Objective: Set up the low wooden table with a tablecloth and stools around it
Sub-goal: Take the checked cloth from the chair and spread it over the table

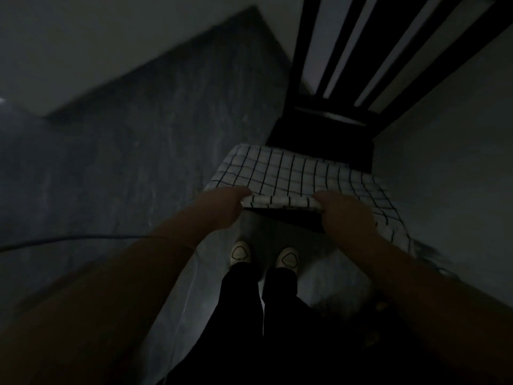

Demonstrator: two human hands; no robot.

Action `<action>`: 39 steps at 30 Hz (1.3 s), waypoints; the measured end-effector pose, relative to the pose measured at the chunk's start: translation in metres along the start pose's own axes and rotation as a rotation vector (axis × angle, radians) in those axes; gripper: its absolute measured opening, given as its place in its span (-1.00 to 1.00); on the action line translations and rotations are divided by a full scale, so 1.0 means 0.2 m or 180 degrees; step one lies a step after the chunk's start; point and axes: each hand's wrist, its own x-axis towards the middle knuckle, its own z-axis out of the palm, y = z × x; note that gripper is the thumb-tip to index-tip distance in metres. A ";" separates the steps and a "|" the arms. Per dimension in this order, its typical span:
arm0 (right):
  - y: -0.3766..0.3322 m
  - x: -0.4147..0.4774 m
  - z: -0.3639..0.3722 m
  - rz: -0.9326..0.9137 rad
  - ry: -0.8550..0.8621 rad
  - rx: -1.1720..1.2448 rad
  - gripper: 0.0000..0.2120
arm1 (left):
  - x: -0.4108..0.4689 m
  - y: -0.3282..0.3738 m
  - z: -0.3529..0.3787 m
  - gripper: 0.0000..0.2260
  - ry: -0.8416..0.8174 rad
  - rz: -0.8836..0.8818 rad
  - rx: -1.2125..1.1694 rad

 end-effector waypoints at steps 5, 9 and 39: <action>-0.47 -0.24 -0.59 -0.0518 0.0269 -0.0061 -0.75 | -0.70 0.08 -0.47 -0.80 0.0651 -0.0271 -0.0309; -0.86 -0.46 -0.83 -0.0952 0.0450 -0.0226 -0.71 | -1.28 0.07 -0.64 -0.83 0.1323 -0.0504 -0.0182; -3.91 -2.69 0.51 -0.4423 -0.0625 -0.1325 -0.77 | -5.02 -0.75 1.36 -0.84 0.3565 -0.4084 -0.1065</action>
